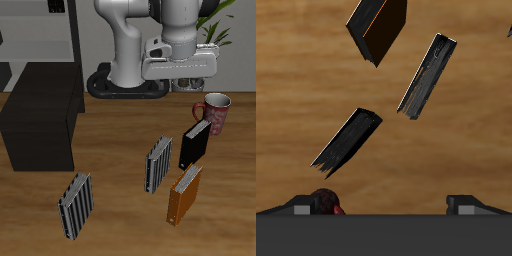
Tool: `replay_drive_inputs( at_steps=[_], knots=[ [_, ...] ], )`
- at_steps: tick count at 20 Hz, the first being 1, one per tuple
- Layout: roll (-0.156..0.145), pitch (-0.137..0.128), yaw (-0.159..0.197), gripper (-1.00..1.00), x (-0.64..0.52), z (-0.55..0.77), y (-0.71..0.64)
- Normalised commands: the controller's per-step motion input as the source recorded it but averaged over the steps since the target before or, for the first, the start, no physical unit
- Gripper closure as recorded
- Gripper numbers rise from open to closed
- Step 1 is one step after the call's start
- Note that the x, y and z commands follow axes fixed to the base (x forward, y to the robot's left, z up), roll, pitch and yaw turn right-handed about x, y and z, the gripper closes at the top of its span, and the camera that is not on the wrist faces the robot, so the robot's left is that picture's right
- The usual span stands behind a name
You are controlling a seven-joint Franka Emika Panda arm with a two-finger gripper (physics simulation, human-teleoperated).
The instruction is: Place the black book upright on top of the shelf
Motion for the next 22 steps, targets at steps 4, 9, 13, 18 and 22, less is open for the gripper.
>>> replay_drive_inputs(
  at_steps=[4, 9, 13, 18, 22],
  knots=[
    [0.031, -0.057, -0.076, -1.0, -0.03, -0.17, 0.74],
    [0.012, -0.033, -0.019, -1.0, -0.03, -0.07, 0.42],
    [0.023, -0.097, -0.002, -1.0, -0.04, -0.11, 0.31],
    [-0.024, -0.062, -0.042, -1.0, 0.05, -0.22, -0.01],
    [-0.046, -0.024, -0.068, -1.0, 0.1, -0.27, -0.08]
  ],
)
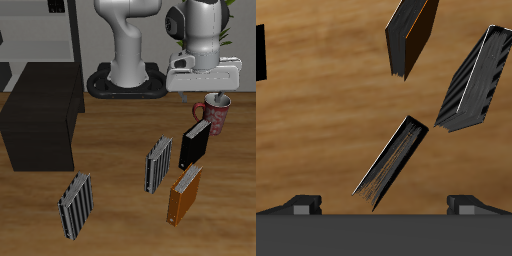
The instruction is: Place the black book upright on top of the shelf
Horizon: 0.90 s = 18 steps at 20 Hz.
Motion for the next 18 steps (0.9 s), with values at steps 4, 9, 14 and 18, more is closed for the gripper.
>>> replay_drive_inputs(
  at_steps=[4, 9, 14, 18],
  knots=[
    [-0.021, -0.002, -0.037, -1.0, 0.06, -0.19, -0.02],
    [-0.001, -0.038, -0.026, -1.0, 0.02, -0.19, 0.02],
    [-0.008, 0.007, -0.034, -1.0, 0.03, -0.31, -0.04],
    [-0.028, -0.013, -0.026, -1.0, 0.06, -0.14, -0.09]
  ],
)
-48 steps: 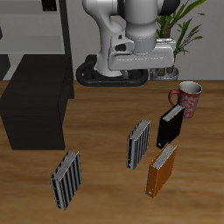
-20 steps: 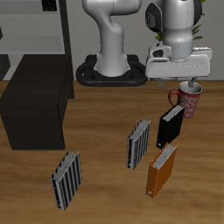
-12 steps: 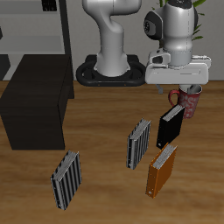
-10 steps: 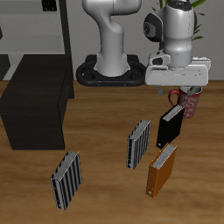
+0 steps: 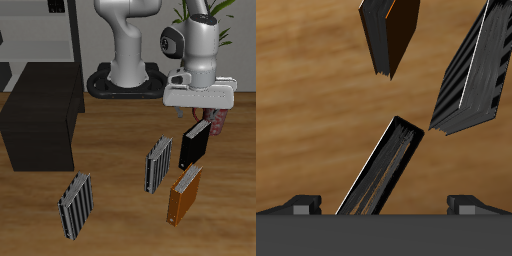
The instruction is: Place the black book upright on top of the shelf
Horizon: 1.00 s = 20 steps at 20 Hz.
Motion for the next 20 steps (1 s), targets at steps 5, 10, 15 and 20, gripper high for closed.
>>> replay_drive_inputs(
  at_steps=[5, 10, 15, 20],
  knots=[
    [-0.019, 0.029, -0.029, -1.0, 0.09, -0.21, -0.04],
    [0.011, 0.031, -0.011, -1.0, 0.05, -0.22, 0.01],
    [0.011, 0.045, -0.013, -1.0, 0.06, -0.25, 0.05],
    [0.018, 0.066, -0.02, -1.0, 0.08, -0.27, 0.04]
  ],
)
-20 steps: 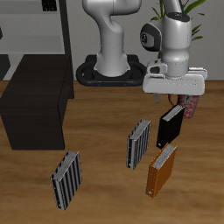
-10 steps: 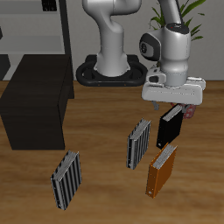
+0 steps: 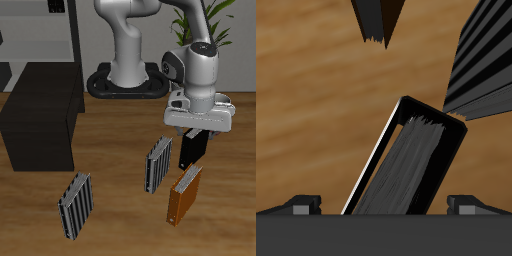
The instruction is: Place the black book upright on top of the shelf
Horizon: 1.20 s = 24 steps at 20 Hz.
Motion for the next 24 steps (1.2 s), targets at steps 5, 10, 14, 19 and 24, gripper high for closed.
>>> replay_drive_inputs(
  at_steps=[5, 10, 14, 19, 24],
  knots=[
    [0.012, 0.029, -0.012, 1.0, 0.04, -0.14, -0.02],
    [0.005, -0.01, -0.011, 1.0, -0.02, 0.07, -0.05],
    [0.008, -0.02, 0.005, 1.0, -0.05, 0.15, -0.06],
    [0.018, -0.037, 0.024, 1.0, -0.1, 0.31, -0.05],
    [0.04, -0.06, 0.043, 1.0, -0.21, 0.54, -0.01]
  ],
)
